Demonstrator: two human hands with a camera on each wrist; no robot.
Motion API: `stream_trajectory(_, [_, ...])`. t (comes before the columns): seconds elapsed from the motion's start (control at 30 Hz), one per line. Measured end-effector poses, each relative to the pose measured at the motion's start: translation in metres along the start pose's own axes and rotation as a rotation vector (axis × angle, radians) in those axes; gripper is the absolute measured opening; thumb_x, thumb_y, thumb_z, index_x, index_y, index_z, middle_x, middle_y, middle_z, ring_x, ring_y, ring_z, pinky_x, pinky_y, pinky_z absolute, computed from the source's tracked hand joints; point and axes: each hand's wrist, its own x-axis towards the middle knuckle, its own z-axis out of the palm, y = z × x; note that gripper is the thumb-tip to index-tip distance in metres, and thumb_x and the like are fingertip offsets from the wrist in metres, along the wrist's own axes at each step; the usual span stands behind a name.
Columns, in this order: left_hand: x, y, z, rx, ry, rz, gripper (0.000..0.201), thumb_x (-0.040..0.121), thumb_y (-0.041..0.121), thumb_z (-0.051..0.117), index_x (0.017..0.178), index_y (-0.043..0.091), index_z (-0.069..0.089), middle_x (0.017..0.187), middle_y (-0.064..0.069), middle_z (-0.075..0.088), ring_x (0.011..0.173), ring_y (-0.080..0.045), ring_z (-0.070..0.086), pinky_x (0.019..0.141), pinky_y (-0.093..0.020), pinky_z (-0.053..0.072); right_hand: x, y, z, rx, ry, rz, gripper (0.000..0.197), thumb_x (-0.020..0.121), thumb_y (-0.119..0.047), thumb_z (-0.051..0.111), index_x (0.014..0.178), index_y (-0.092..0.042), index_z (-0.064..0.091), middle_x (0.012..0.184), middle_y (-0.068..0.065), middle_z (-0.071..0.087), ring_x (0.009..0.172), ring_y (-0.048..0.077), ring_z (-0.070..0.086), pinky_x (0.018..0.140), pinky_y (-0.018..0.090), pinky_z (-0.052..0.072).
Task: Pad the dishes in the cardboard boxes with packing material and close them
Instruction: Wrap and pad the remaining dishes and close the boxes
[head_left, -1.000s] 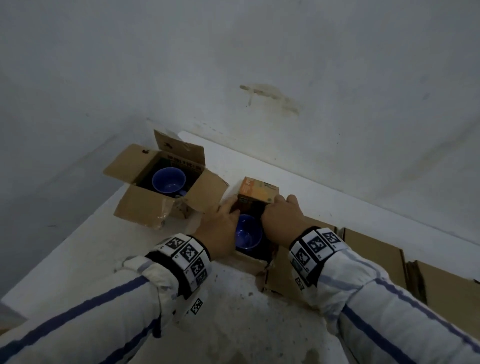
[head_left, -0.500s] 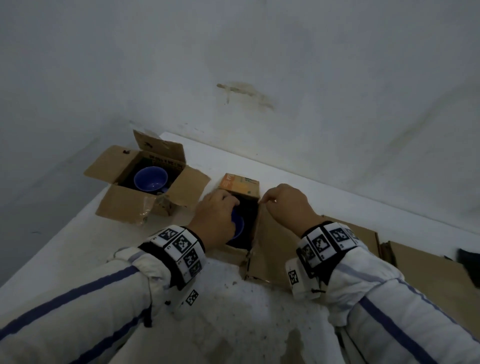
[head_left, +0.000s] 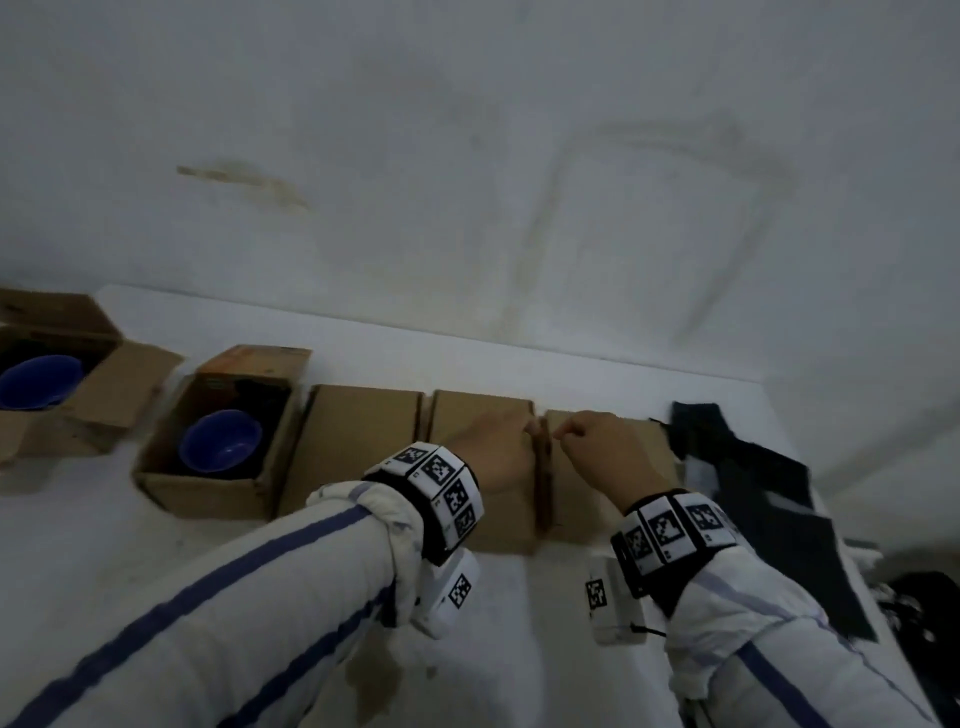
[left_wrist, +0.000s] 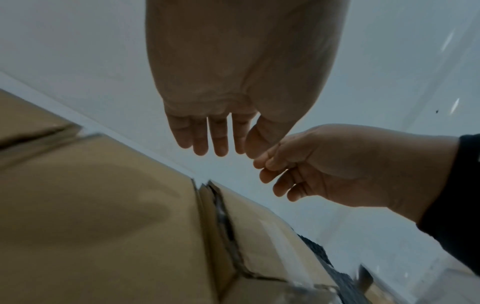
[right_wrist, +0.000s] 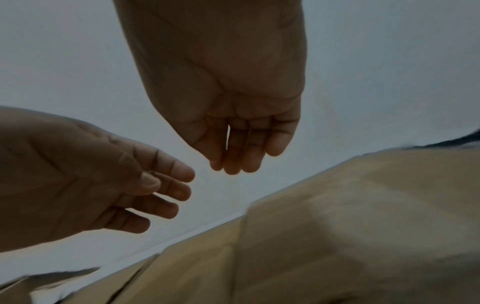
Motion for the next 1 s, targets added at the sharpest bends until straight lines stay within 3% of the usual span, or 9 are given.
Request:
stream_trajectory(0.17, [0.031, 0.061, 0.055, -0.058, -0.083, -0.005, 0.043, 0.089, 0.013, 0.047, 0.131, 0.021, 0.047, 0.138, -0.003, 0.044, 0.123, -0.023, 0.047, 0.101, -0.039, 0.044, -0.007, 0.101, -0.027, -0.004, 0.054, 0.19, 0.027, 0.091, -0.014, 0.046, 0.105, -0.014, 0.07, 0.116, 0.005, 0.066, 0.108, 0.025, 0.059, 0.089, 0.029, 0.044])
stream_trajectory(0.33, [0.046, 0.099, 0.099, -0.063, -0.14, 0.03, 0.043, 0.088, 0.01, 0.047, 0.131, 0.018, 0.049, 0.137, -0.004, 0.046, 0.123, -0.022, 0.047, 0.103, -0.036, 0.042, -0.02, 0.186, -0.027, -0.127, -0.021, 0.443, 0.022, 0.088, -0.028, 0.046, 0.097, -0.01, 0.055, 0.111, 0.021, 0.052, 0.113, 0.039, 0.052, 0.089, 0.042, 0.045])
stream_trajectory(0.43, [0.051, 0.111, 0.116, -0.034, -0.176, 0.052, 0.041, 0.09, 0.007, 0.045, 0.13, 0.014, 0.049, 0.136, -0.006, 0.048, 0.123, -0.022, 0.046, 0.101, -0.031, 0.039, -0.026, 0.208, -0.011, -0.108, -0.132, 0.53, 0.054, 0.085, -0.04, 0.058, 0.127, -0.01, 0.041, 0.132, 0.019, 0.036, 0.124, 0.041, 0.039, 0.101, 0.045, 0.038])
stream_trajectory(0.53, [0.051, 0.116, 0.125, -0.021, -0.185, 0.055, 0.038, 0.092, 0.005, 0.044, 0.128, 0.012, 0.049, 0.133, -0.007, 0.049, 0.12, -0.023, 0.047, 0.099, -0.03, 0.04, -0.025, 0.218, 0.003, -0.109, -0.074, 0.473, 0.041, 0.09, -0.024, 0.052, 0.125, -0.005, 0.044, 0.132, 0.02, 0.039, 0.122, 0.041, 0.042, 0.099, 0.042, 0.039])
stream_trajectory(0.63, [0.05, 0.116, 0.129, -0.027, -0.181, 0.056, 0.036, 0.092, 0.005, 0.044, 0.127, 0.012, 0.05, 0.132, -0.008, 0.051, 0.12, -0.023, 0.048, 0.102, -0.034, 0.041, -0.022, 0.229, 0.003, -0.116, -0.034, 0.39, 0.017, 0.091, -0.011, 0.046, 0.088, 0.0, 0.058, 0.114, 0.023, 0.058, 0.104, 0.035, 0.057, 0.081, 0.032, 0.046])
stream_trajectory(0.7, [0.049, 0.116, 0.128, -0.065, -0.168, 0.043, 0.035, 0.094, 0.007, 0.044, 0.128, 0.012, 0.051, 0.134, -0.007, 0.051, 0.121, -0.022, 0.048, 0.102, -0.034, 0.041, -0.022, 0.23, -0.009, -0.099, -0.029, 0.358, 0.026, 0.09, -0.013, 0.048, 0.067, -0.004, 0.055, 0.097, 0.017, 0.063, 0.098, 0.031, 0.061, 0.07, 0.024, 0.038])
stream_trajectory(0.77, [0.048, 0.117, 0.124, -0.116, -0.163, 0.041, 0.036, 0.094, 0.011, 0.046, 0.13, 0.014, 0.049, 0.134, -0.007, 0.051, 0.121, -0.021, 0.049, 0.102, -0.034, 0.043, -0.022, 0.221, -0.034, -0.071, -0.03, 0.343, 0.03, 0.09, -0.019, 0.053, 0.063, -0.008, 0.054, 0.083, 0.009, 0.06, 0.097, 0.027, 0.061, 0.068, 0.023, 0.034])
stream_trajectory(0.9, [0.039, 0.12, 0.11, -0.392, -0.174, 0.101, 0.061, 0.089, 0.025, 0.063, 0.141, 0.022, 0.032, 0.129, 0.0, 0.049, 0.115, -0.017, 0.052, 0.097, -0.036, 0.048, -0.025, 0.174, -0.086, 0.431, 0.035, 0.324, 0.023, 0.086, -0.018, 0.061, 0.064, -0.021, 0.052, 0.069, -0.002, 0.052, 0.068, 0.016, 0.052, 0.057, 0.023, 0.039])
stream_trajectory(1.0, [0.033, 0.118, 0.093, -0.829, -0.221, 0.134, 0.07, 0.08, 0.017, 0.072, 0.138, 0.025, 0.033, 0.122, -0.004, 0.053, 0.091, -0.016, 0.063, 0.075, -0.035, 0.054, -0.027, 0.125, -0.096, 0.816, 0.017, 0.181, 0.023, 0.086, -0.009, 0.06, 0.066, -0.015, 0.051, 0.067, 0.003, 0.054, 0.063, 0.016, 0.052, 0.056, 0.025, 0.042])
